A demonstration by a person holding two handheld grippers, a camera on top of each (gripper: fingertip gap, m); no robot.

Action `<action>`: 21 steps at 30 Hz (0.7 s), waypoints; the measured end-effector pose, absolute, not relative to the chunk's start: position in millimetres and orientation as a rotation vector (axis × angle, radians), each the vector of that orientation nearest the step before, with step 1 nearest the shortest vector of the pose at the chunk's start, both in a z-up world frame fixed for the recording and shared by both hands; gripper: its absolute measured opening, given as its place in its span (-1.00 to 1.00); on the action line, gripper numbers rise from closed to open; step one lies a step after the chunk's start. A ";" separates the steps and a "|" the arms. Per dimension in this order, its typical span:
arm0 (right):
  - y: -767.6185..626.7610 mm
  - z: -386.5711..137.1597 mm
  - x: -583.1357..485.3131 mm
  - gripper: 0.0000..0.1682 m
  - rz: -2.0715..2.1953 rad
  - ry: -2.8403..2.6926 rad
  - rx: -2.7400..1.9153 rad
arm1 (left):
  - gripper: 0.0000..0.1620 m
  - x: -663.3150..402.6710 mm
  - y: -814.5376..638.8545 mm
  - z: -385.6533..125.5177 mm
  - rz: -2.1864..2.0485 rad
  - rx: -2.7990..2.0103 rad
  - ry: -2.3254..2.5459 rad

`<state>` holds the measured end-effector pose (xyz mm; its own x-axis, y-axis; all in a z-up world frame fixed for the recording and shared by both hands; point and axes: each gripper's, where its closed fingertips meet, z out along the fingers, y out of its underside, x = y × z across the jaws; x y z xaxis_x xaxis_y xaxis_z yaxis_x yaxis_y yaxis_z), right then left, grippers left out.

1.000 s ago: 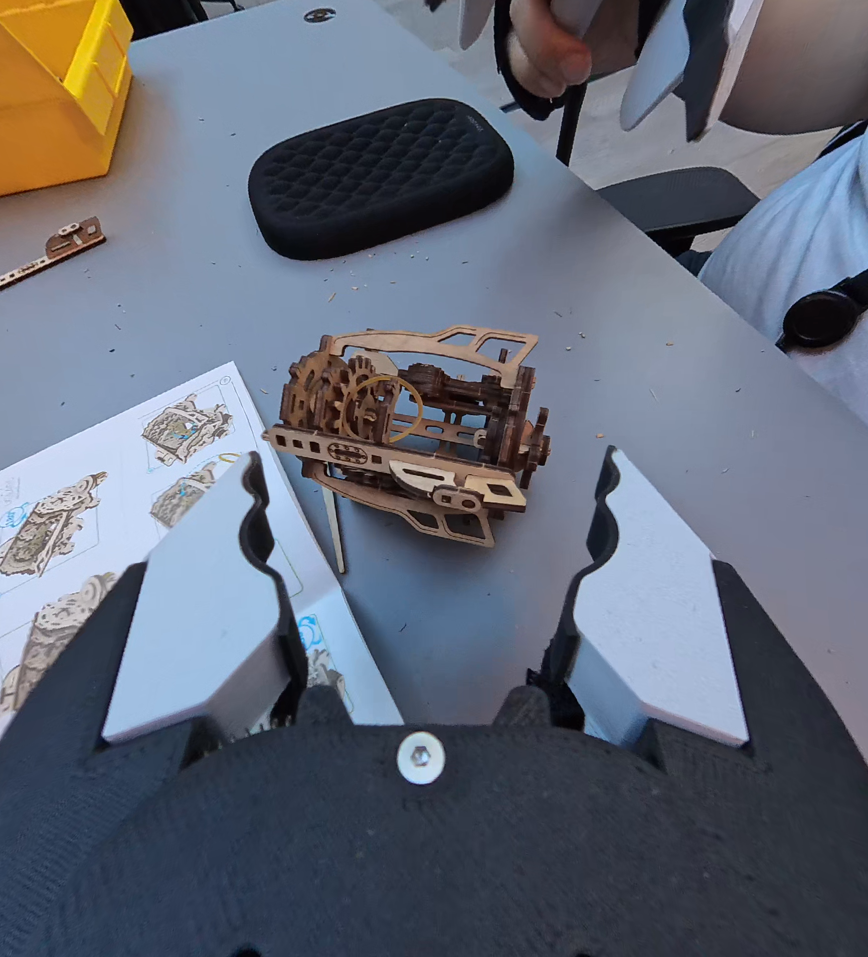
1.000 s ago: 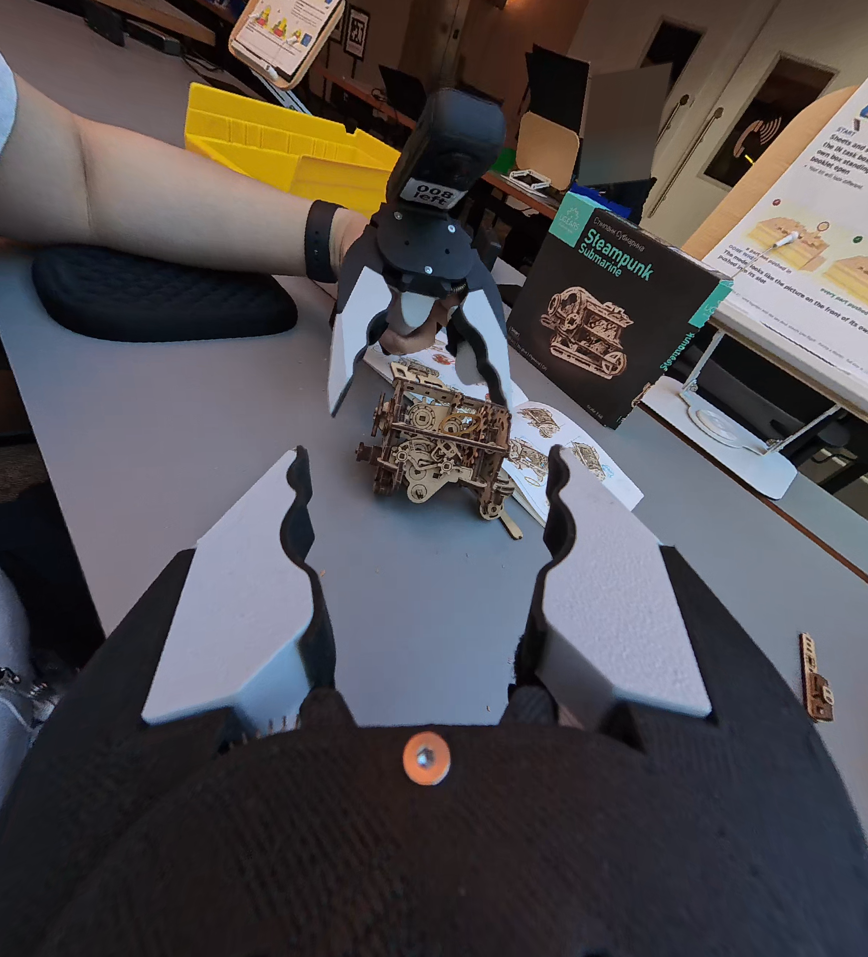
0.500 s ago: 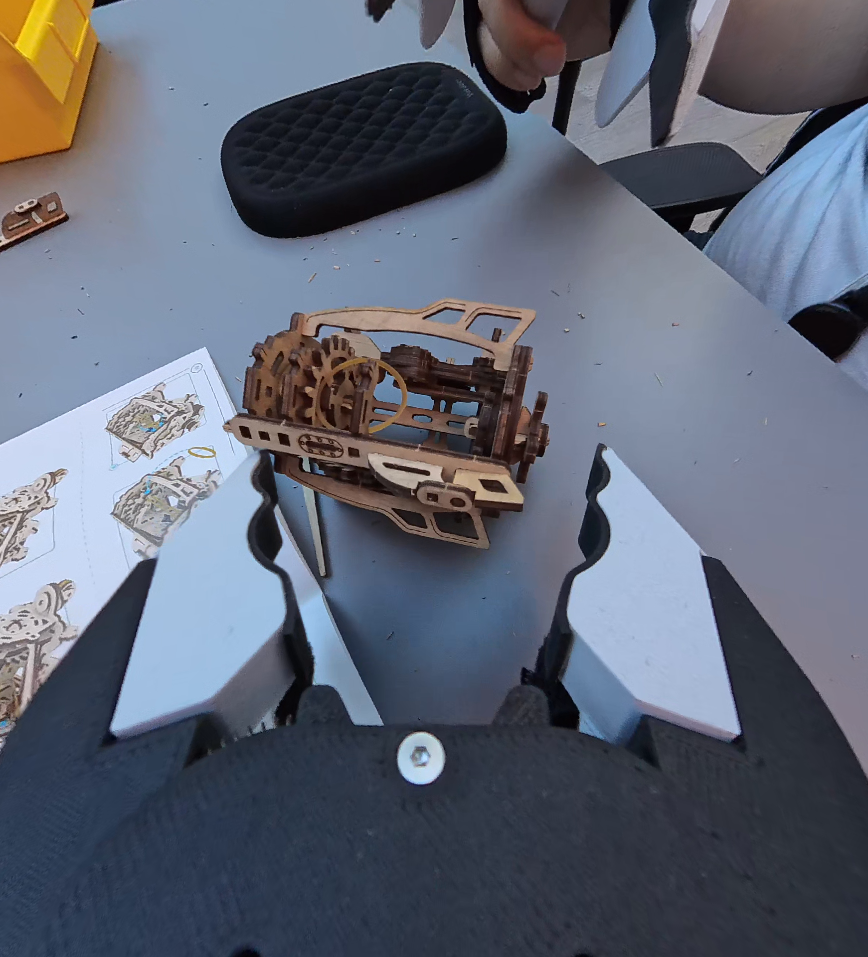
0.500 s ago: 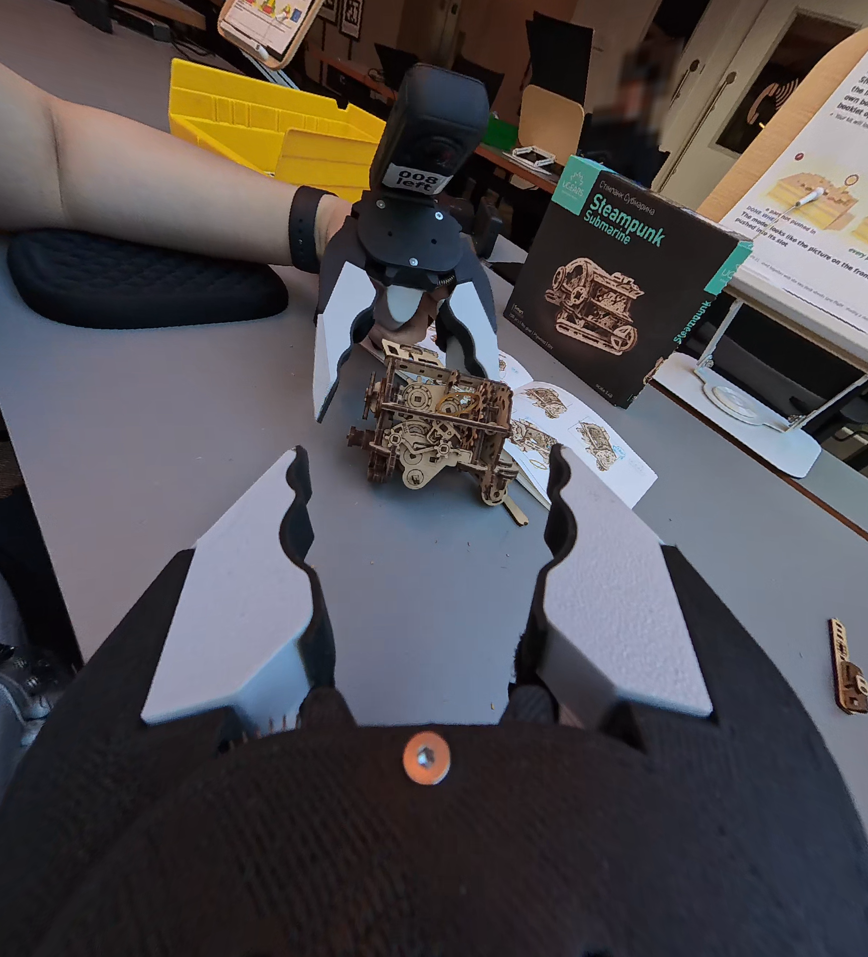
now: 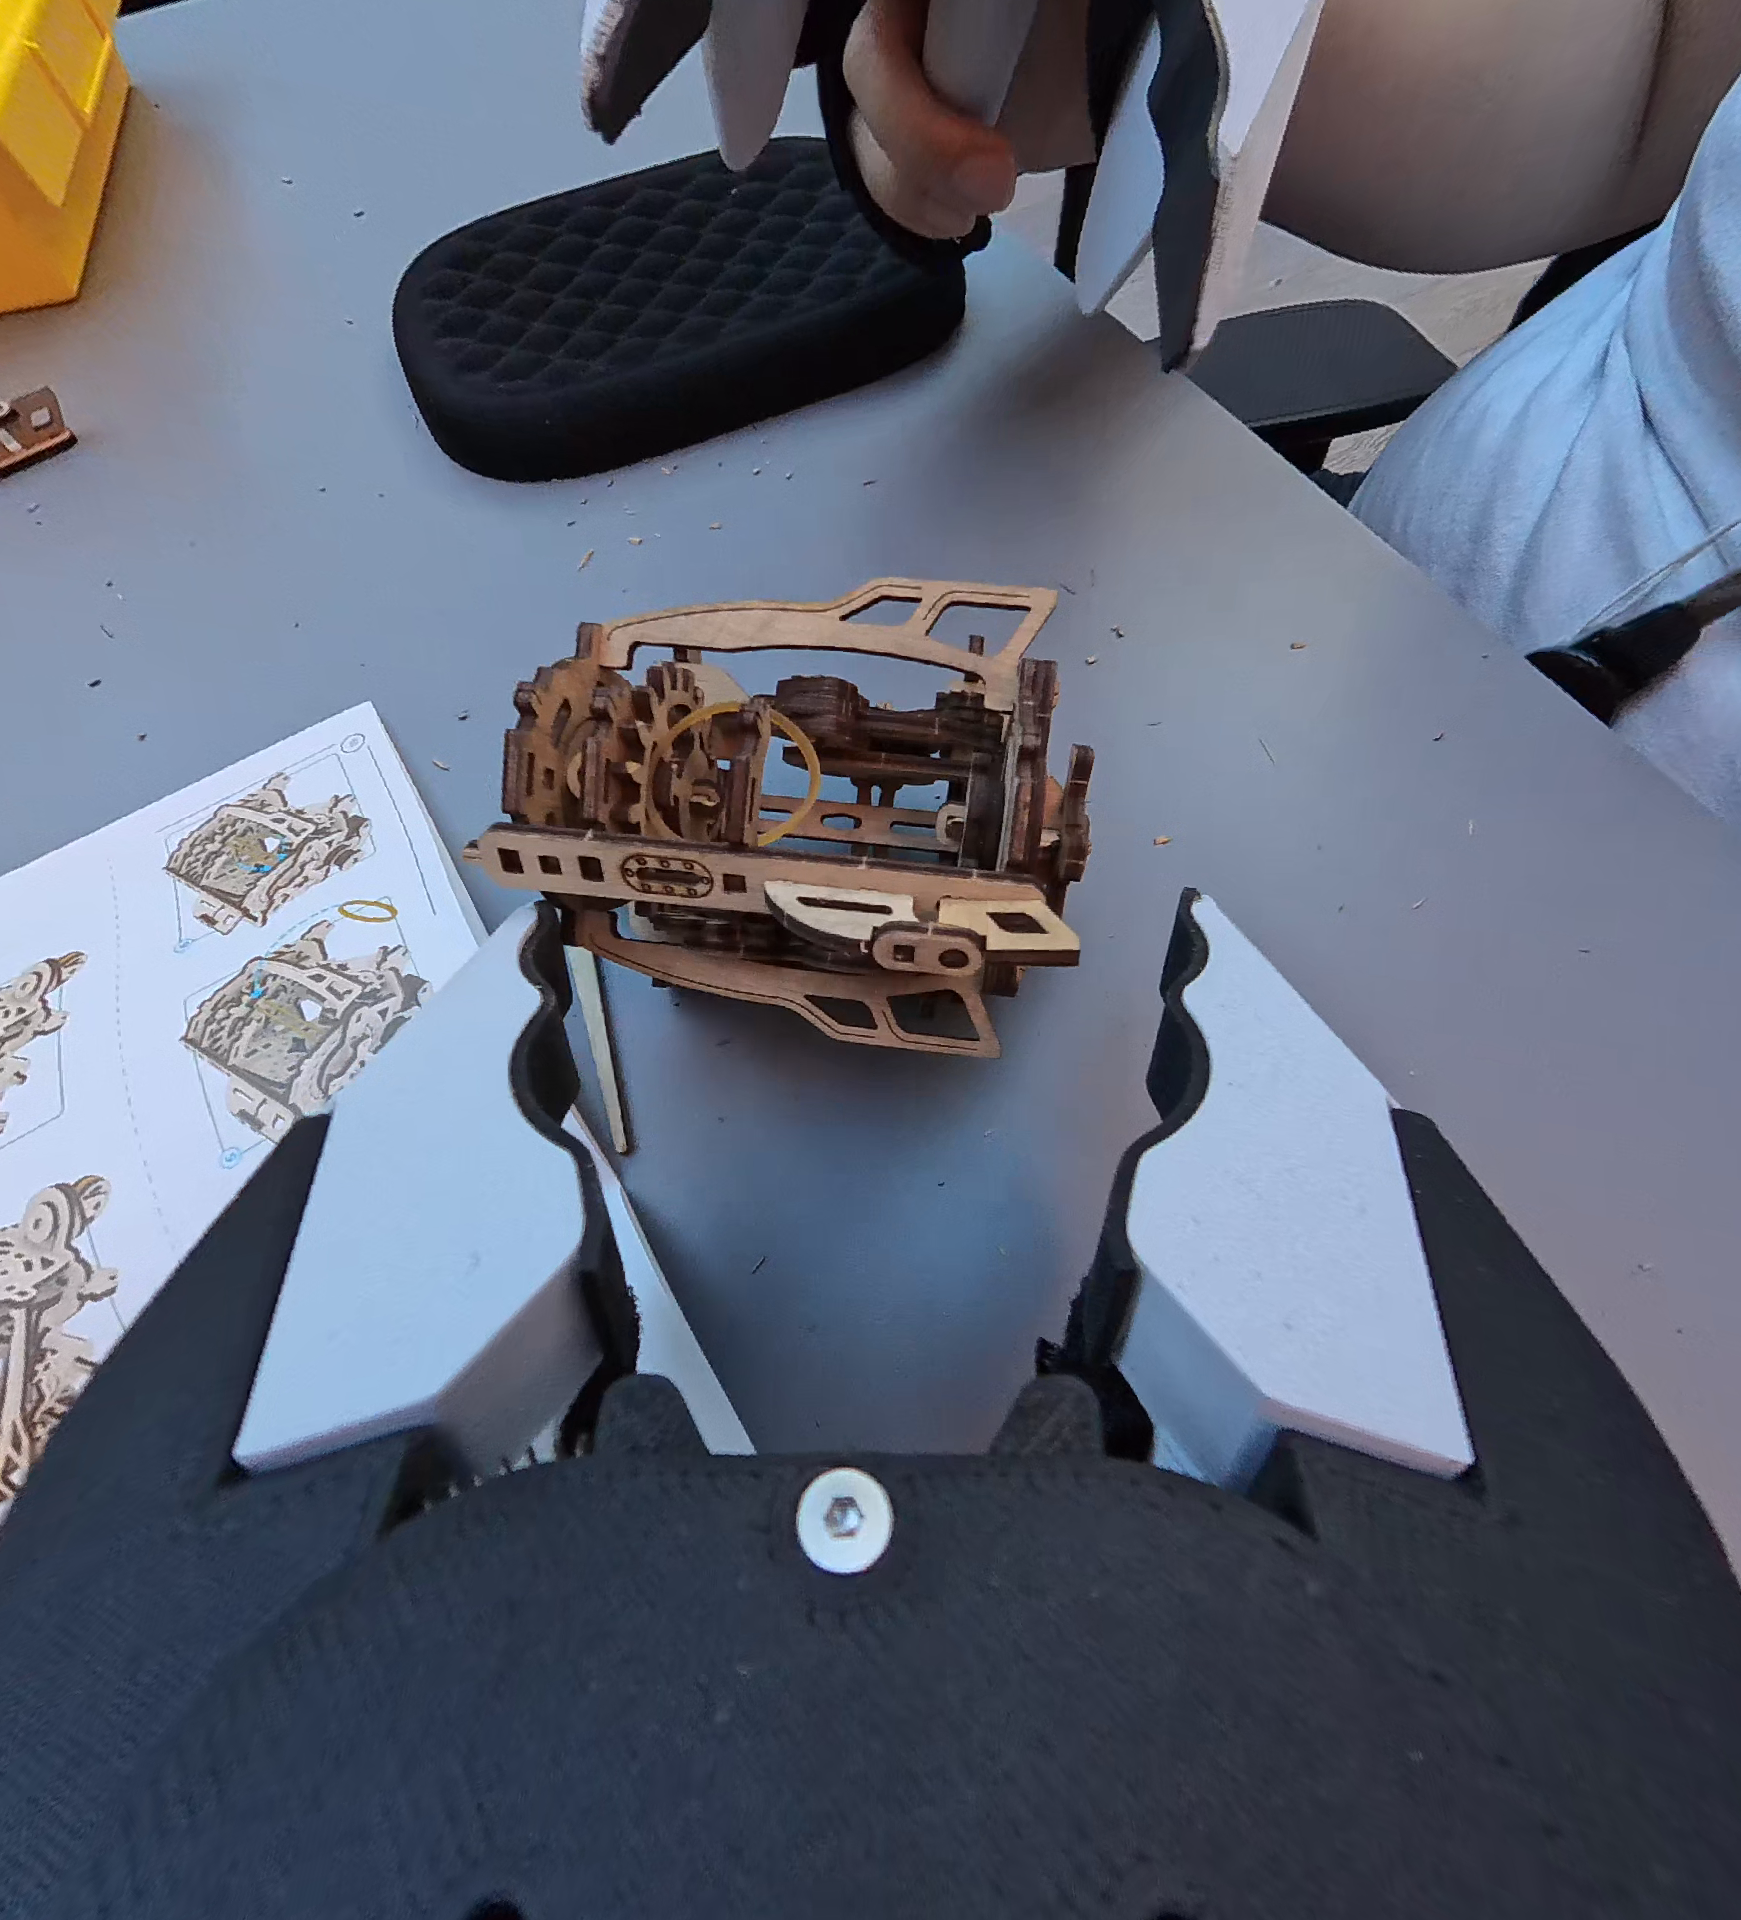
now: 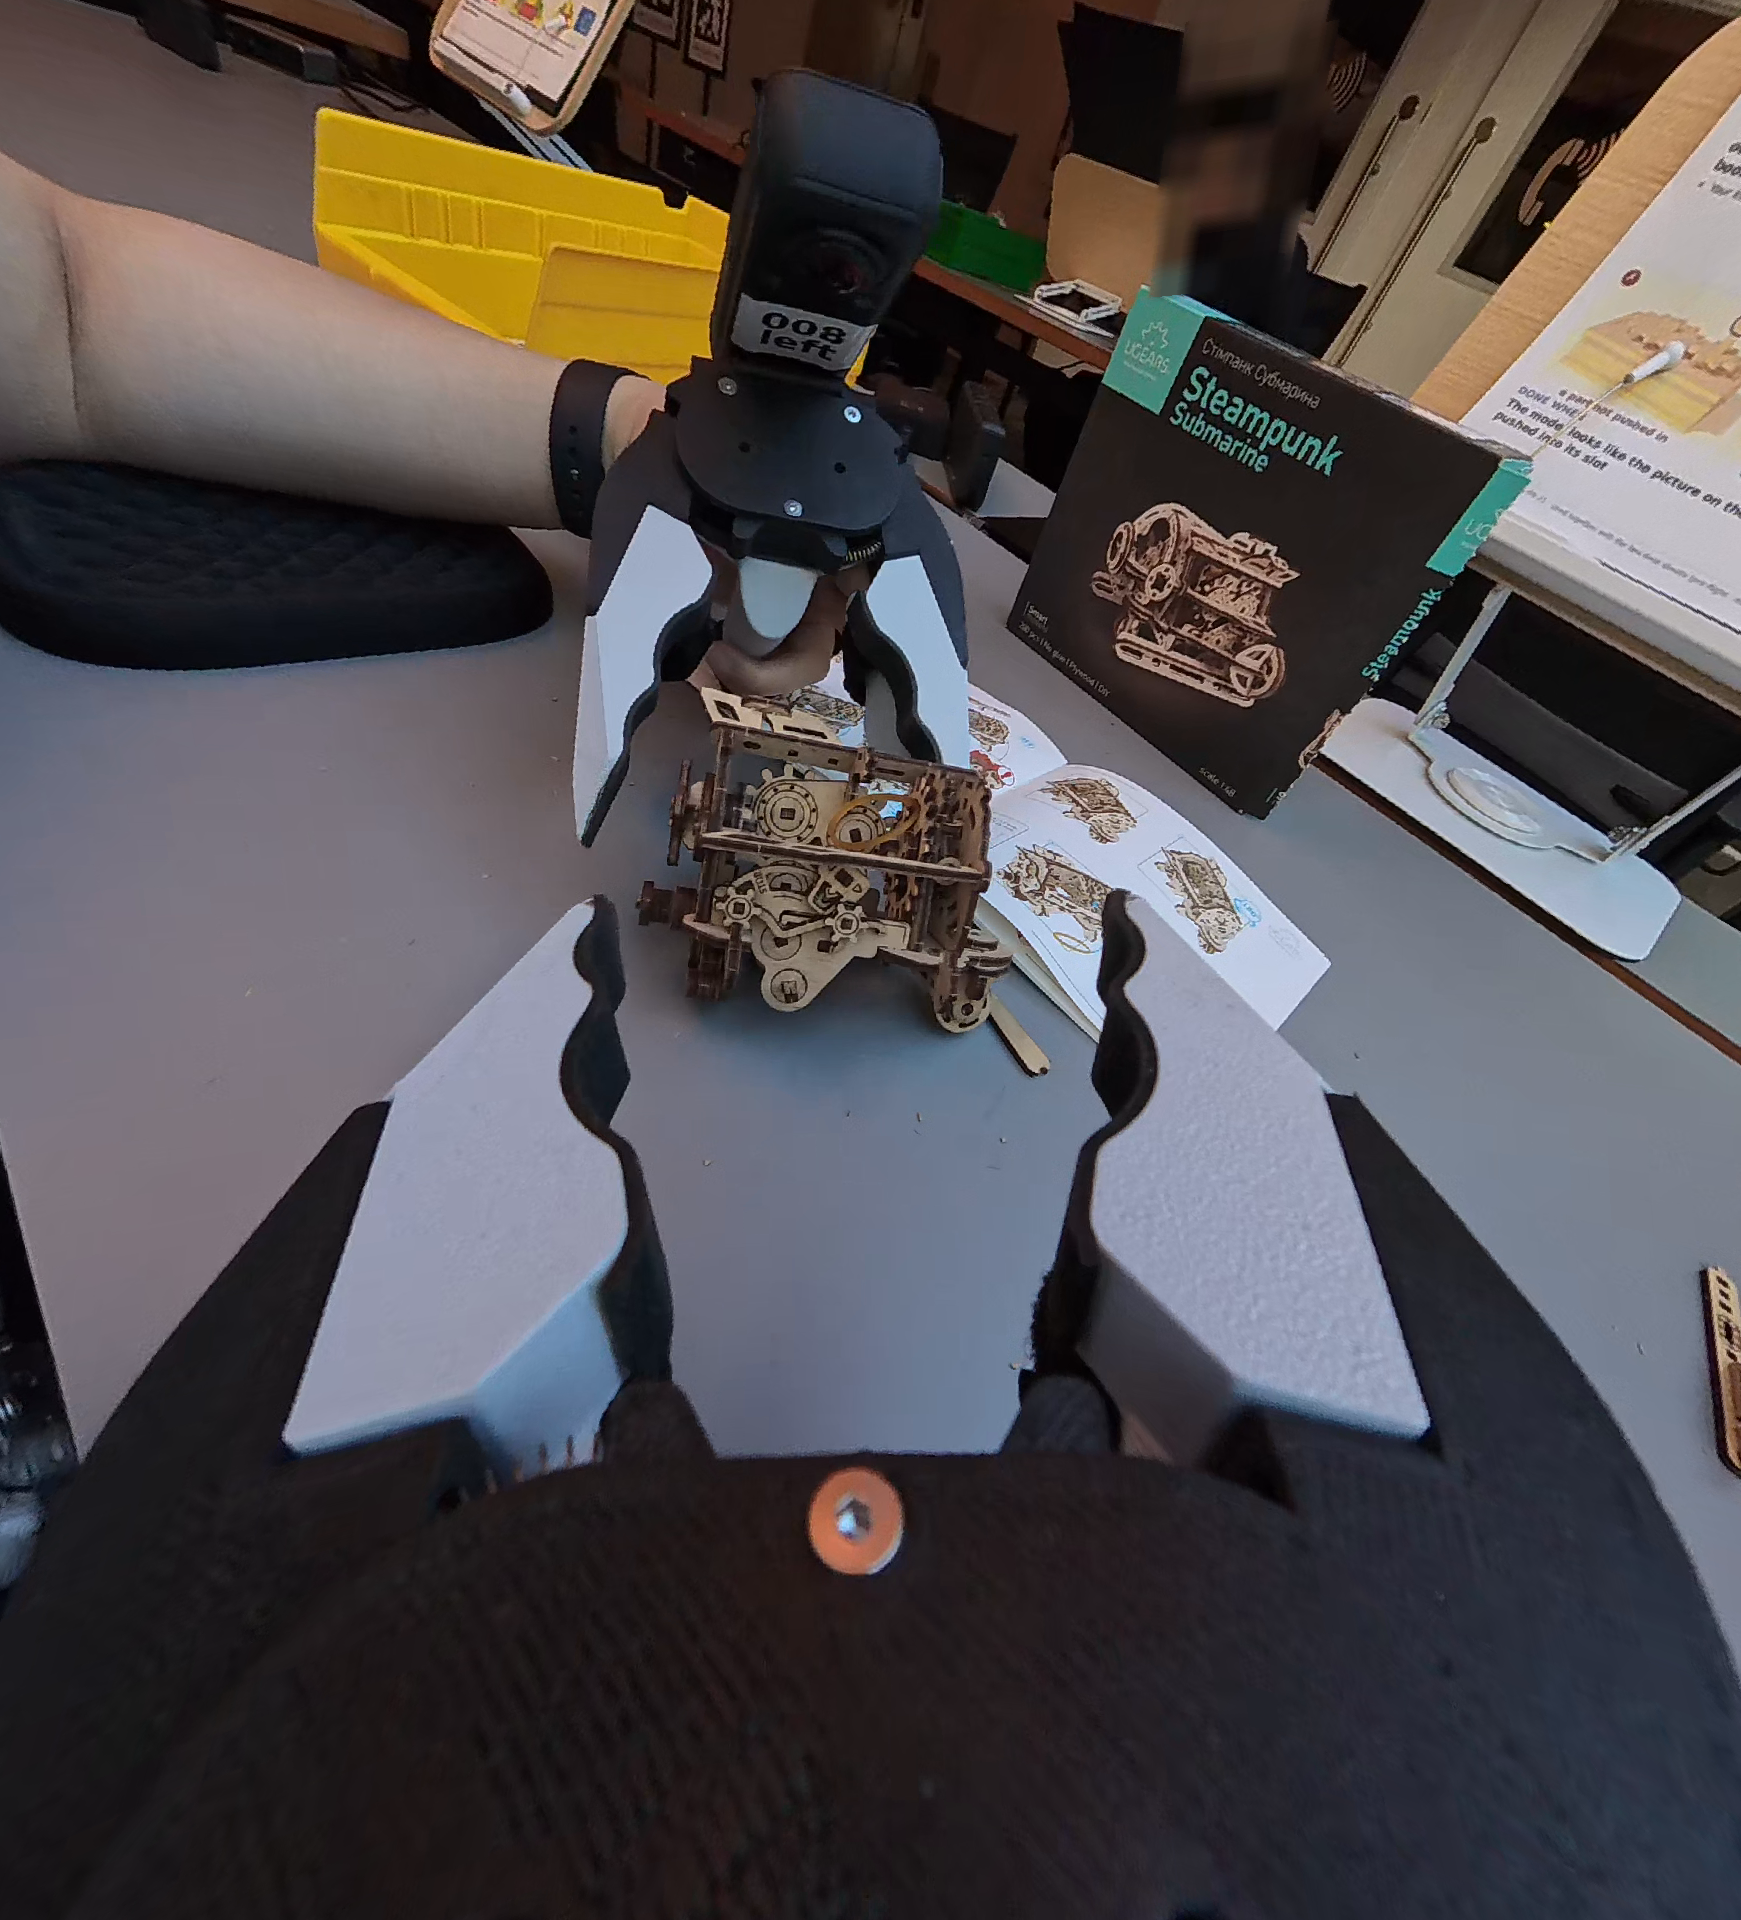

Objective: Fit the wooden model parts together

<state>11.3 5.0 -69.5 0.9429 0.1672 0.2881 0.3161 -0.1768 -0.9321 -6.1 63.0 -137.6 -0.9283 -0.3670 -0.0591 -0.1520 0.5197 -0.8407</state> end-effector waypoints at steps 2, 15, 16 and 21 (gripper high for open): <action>4.8 -68.4 10.3 0.09 -0.132 -0.363 -1.759 | 0.39 -5.8 63.1 -138.0 -1.351 -0.437 2.532; 21.9 -86.2 -2.4 0.09 -0.082 -0.405 -1.806 | 0.24 -10.8 67.9 -126.5 -1.349 -0.424 2.540; 23.6 -87.8 -4.0 0.08 -0.076 -0.413 -1.815 | 0.24 -10.6 68.0 -126.5 -1.351 -0.431 2.541; 26.4 -92.3 -19.8 0.05 -0.043 -0.582 -1.930 | 0.26 -8.4 65.1 -127.9 -1.347 -0.450 2.536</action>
<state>-19.8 26.4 -92.3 0.8801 0.3764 0.2895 0.4145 -0.3116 -0.8550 -8.4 65.1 -127.9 -0.9253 -0.3742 -0.0616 -0.1583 0.5288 -0.8338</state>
